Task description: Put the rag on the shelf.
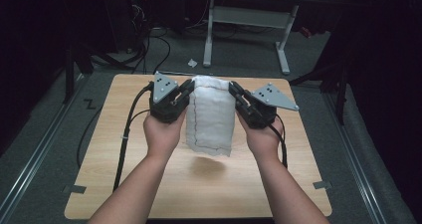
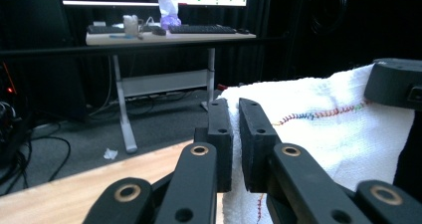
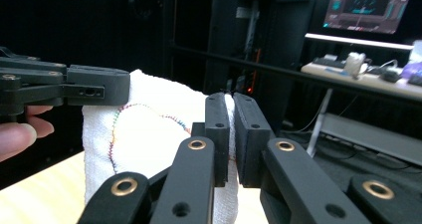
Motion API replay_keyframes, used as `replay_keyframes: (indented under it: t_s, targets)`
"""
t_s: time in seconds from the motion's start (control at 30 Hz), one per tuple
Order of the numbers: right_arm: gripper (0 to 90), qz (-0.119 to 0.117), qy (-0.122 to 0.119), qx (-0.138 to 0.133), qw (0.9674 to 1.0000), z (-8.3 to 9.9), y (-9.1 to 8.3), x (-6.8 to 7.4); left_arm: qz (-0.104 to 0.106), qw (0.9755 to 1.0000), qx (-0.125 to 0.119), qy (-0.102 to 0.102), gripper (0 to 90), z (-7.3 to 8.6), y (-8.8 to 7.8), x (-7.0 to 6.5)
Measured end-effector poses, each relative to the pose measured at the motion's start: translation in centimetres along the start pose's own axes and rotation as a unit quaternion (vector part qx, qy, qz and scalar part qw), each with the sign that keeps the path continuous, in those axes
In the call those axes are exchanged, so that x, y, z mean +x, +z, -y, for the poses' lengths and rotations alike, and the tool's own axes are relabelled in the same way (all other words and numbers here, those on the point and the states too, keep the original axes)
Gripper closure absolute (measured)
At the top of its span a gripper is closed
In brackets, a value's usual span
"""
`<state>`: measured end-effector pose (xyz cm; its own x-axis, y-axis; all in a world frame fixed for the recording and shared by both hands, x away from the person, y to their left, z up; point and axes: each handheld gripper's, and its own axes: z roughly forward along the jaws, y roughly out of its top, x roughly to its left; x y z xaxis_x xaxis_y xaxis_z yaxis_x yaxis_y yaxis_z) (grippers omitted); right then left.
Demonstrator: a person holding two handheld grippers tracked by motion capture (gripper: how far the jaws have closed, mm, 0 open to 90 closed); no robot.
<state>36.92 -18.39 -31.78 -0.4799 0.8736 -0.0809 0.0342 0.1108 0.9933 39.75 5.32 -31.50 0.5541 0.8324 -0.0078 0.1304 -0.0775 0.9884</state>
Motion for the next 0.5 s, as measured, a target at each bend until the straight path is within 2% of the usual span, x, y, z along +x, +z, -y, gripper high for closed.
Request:
replay_keyframes:
  t_s: [0.13,0.2,0.33,0.5]
  targets:
    - [86.3,0.009,0.005,-0.005,0.9999,-0.8,0.6,-0.9,0.0,1.0,0.0,0.007,84.7,-1.2,0.9,0.1]
    - [86.3,0.016,0.005,-0.004,0.9999,-1.3,1.3,-1.8,-0.005,0.9998,-0.004,0.017,84.8,-1.8,1.4,0.2]
    - [86.3,0.021,0.008,-0.004,0.9997,-1.7,2.1,-2.7,-0.006,0.9998,-0.007,0.02,84.8,-2.8,2.7,0.6]
    - [86.3,0.027,0.014,-0.004,0.9995,-2.1,4.0,-4.1,-0.004,0.9999,0.008,0.007,84.7,-3.0,4.7,1.4]
